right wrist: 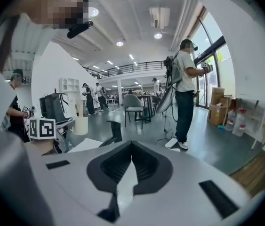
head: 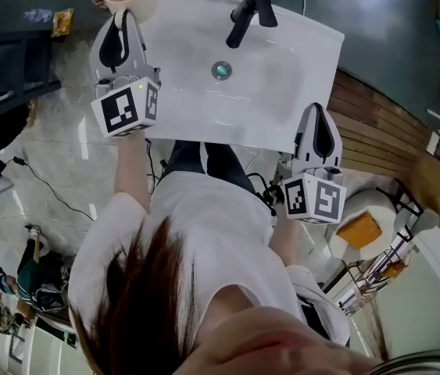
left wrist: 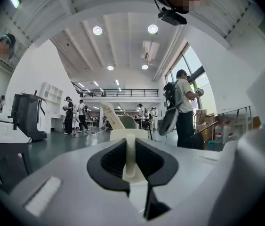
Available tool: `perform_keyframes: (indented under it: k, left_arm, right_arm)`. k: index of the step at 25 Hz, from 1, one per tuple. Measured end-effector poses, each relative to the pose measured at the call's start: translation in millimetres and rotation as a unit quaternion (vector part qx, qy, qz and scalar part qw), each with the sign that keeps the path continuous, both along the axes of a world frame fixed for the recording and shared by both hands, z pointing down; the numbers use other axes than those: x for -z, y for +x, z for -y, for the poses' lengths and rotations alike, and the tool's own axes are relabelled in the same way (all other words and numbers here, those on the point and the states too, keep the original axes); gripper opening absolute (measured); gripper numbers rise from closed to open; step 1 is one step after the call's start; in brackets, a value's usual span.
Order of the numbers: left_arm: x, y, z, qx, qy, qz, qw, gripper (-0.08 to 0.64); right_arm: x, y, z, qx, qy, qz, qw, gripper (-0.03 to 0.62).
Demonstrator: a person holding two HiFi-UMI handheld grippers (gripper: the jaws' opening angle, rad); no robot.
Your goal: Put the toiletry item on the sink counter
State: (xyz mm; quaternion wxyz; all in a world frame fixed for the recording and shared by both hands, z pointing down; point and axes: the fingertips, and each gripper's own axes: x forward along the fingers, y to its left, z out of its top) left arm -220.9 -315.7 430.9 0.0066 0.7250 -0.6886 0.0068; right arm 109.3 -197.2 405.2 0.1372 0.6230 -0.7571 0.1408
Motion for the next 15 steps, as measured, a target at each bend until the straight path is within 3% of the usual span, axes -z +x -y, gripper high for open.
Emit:
perform_keyframes:
  k: [15]
  left_arm:
    - [-57.9,4.4,19.2,-0.009,-0.035,0.001,0.9993,0.046]
  right_arm:
    - [-10.5,0.1,-18.5,-0.015,-0.02,-0.016,1.0,0.005]
